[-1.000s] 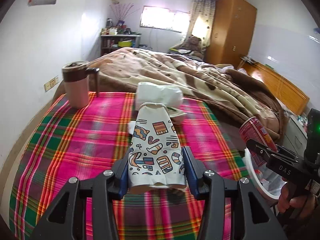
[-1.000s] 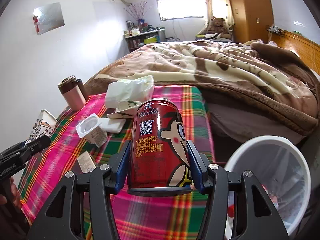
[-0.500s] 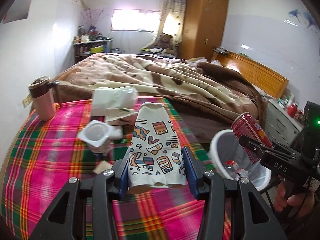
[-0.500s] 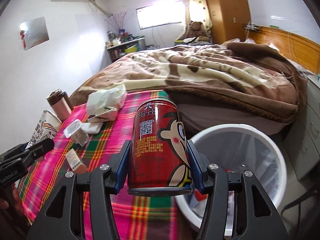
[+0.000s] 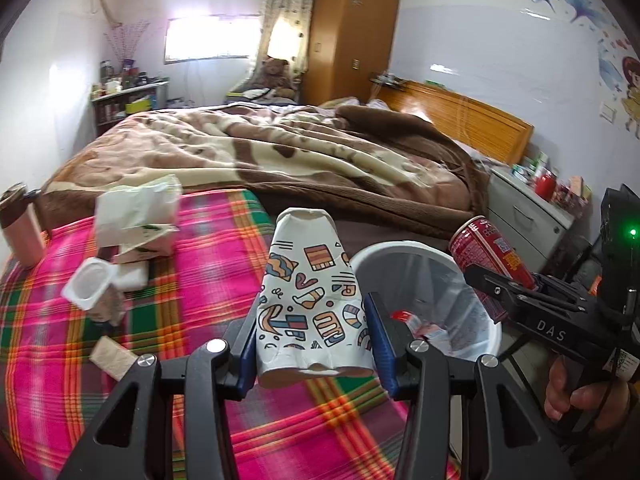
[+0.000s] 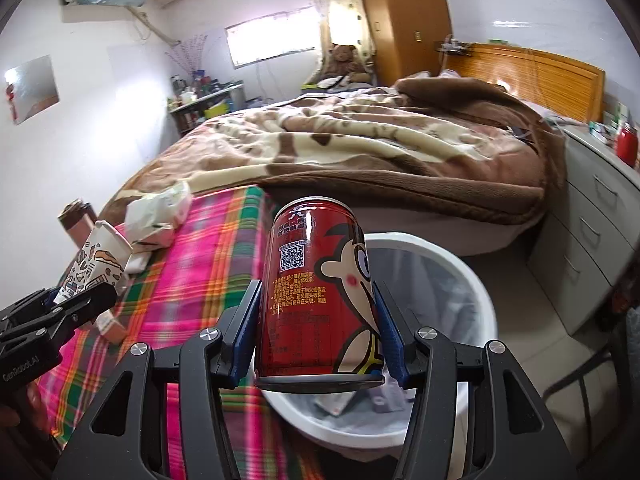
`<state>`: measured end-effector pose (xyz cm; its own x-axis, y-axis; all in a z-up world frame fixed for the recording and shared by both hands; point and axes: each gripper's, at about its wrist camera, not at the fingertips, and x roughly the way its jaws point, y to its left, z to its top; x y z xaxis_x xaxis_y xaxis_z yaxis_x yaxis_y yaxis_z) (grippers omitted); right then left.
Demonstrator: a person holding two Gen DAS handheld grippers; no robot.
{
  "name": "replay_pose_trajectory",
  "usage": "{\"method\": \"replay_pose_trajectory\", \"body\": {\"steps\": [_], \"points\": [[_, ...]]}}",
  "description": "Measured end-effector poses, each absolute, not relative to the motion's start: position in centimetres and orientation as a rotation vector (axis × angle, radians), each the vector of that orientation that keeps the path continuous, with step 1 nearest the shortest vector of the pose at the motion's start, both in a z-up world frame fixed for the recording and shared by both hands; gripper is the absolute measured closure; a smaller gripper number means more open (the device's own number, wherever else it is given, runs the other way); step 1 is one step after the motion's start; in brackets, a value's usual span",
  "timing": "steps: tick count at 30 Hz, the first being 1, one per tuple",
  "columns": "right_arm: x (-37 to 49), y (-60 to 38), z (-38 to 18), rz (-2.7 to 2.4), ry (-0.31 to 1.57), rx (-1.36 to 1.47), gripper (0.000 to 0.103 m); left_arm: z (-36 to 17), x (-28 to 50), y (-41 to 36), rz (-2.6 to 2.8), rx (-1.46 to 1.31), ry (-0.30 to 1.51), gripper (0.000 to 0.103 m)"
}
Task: Collect trash
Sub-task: 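Open the left tool over the wastebasket while the right tool releases the red can into it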
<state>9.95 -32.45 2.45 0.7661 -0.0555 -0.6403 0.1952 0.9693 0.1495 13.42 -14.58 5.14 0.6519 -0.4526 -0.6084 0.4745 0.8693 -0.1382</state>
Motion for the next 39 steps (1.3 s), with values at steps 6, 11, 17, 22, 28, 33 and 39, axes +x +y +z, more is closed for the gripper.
{"method": "replay_pose_trajectory", "body": {"steps": [6, 11, 17, 22, 28, 33, 39], "points": [[9.4, -34.5, 1.5, -0.193, 0.715, 0.227, 0.048, 4.4, 13.4, -18.0, -0.592, 0.055, 0.711, 0.054], [9.4, -35.9, 0.5, -0.222, 0.748, 0.236, 0.048, 3.2, 13.8, -20.4, -0.633, 0.063, 0.752, 0.054], [9.5, -36.9, -0.3, -0.243, 0.779, 0.237, 0.048, 2.4, 13.9, -22.5, -0.649, 0.088, 0.774, 0.054], [9.4, -37.5, -0.9, -0.252, 0.800, 0.238, 0.048, 2.1, 14.1, -23.9, -0.653, 0.111, 0.783, 0.054], [10.0, -38.2, -1.7, -0.267, 0.829, 0.231, 0.048, 1.6, 14.7, -25.2, -0.662, 0.132, 0.800, 0.054], [10.1, -38.7, -2.2, -0.264, 0.847, 0.244, 0.048, 0.8, 15.2, -25.8, -0.661, 0.134, 0.822, 0.054], [10.4, -38.9, -2.5, -0.265, 0.866, 0.245, 0.048, 0.5, 15.4, -25.9, -0.661, 0.133, 0.825, 0.039]]}}
